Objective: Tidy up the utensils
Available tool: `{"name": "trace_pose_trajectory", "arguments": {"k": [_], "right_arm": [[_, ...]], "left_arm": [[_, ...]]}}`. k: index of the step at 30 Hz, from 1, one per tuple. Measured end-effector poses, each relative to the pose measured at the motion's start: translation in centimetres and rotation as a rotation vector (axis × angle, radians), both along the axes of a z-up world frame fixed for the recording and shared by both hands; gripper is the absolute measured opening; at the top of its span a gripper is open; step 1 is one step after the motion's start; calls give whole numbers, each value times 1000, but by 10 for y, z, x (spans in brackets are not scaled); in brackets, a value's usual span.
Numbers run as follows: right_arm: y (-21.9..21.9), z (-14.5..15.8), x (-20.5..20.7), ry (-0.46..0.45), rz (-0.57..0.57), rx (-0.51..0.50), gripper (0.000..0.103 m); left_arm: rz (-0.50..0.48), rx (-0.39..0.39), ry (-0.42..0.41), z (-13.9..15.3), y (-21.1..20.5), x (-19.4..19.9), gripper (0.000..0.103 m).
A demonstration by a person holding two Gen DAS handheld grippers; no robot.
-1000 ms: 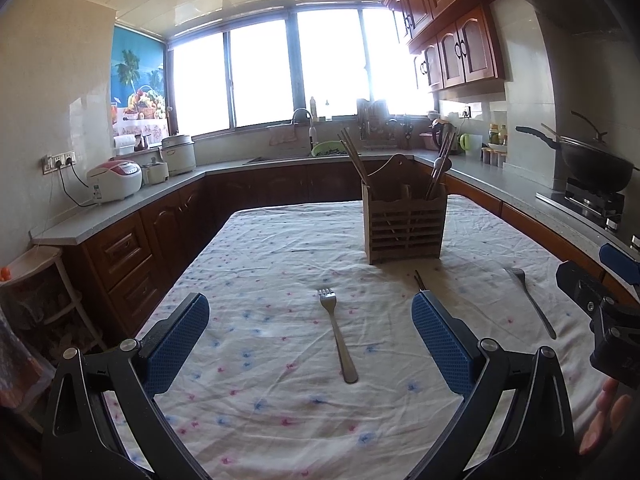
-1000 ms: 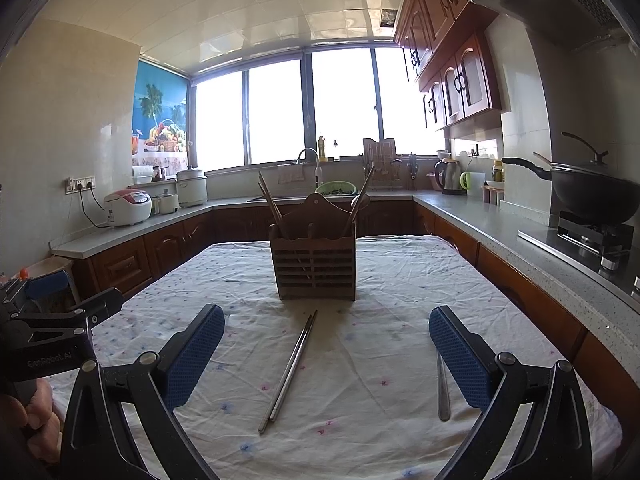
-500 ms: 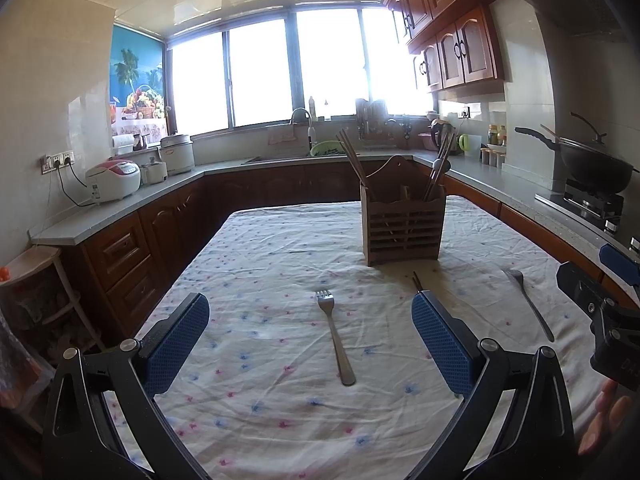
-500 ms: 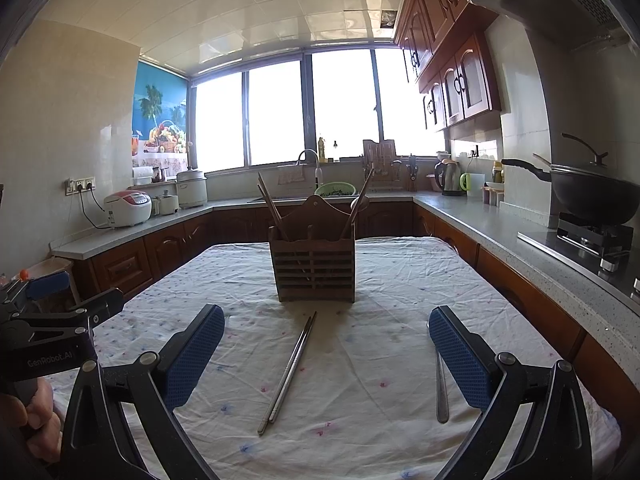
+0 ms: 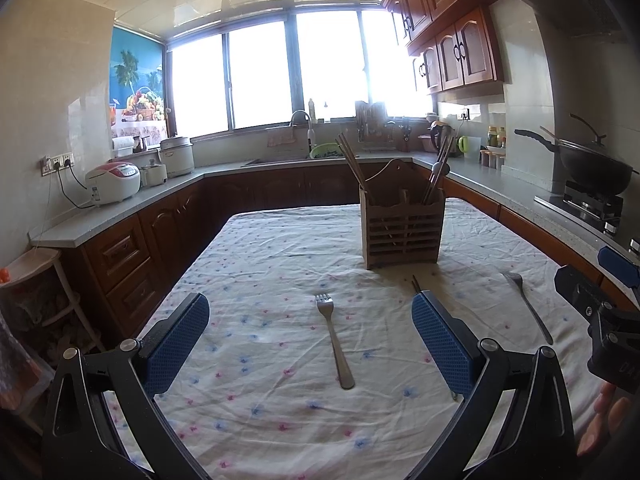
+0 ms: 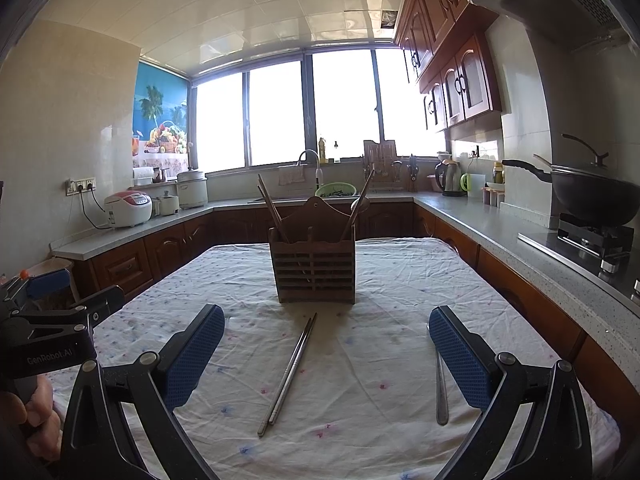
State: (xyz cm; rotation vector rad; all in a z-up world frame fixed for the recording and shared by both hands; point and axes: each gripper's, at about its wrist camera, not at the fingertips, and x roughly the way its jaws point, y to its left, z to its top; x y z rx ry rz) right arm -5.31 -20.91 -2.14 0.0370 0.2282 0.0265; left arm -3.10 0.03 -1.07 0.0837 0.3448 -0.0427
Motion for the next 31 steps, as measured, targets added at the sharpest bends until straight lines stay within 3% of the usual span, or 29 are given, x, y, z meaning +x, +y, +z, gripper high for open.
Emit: {"name": "trace_pose_trajectory", "arguments": {"k": [31], "right_arm": [[-3,3,6,-3,-7,-4,103]], "left_arm": [[-11,-11,-3,10,-4,4,103]]}}
